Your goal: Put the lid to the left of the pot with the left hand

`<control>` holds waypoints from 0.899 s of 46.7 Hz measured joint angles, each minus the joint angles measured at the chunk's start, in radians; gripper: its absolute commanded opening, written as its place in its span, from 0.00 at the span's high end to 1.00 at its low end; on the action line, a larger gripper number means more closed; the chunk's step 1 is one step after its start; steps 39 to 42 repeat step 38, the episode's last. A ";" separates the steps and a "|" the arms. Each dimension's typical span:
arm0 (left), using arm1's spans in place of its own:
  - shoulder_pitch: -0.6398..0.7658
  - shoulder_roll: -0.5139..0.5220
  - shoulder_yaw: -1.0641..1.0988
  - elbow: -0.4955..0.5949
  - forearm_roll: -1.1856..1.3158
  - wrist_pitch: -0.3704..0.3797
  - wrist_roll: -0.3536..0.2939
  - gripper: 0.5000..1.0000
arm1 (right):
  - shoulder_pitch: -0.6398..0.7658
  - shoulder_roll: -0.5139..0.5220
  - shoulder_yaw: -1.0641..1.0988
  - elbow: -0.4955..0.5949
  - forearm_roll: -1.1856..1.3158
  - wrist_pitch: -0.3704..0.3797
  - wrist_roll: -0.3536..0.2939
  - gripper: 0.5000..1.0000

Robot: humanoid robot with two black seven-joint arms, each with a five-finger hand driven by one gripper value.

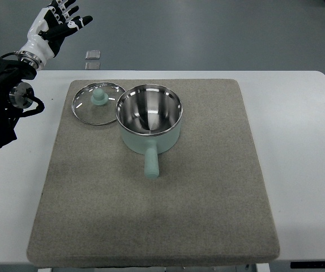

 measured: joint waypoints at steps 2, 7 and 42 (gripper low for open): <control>-0.005 0.001 -0.001 0.000 0.000 0.001 -0.001 0.02 | 0.000 0.000 0.000 0.000 0.000 0.000 0.000 0.15; -0.006 0.002 -0.002 0.001 0.000 0.017 -0.001 0.02 | 0.000 0.000 0.000 0.000 0.000 0.000 0.000 0.15; -0.025 -0.019 0.005 -0.002 0.000 0.108 0.001 0.01 | 0.005 0.000 0.001 0.000 -0.009 0.000 0.001 0.15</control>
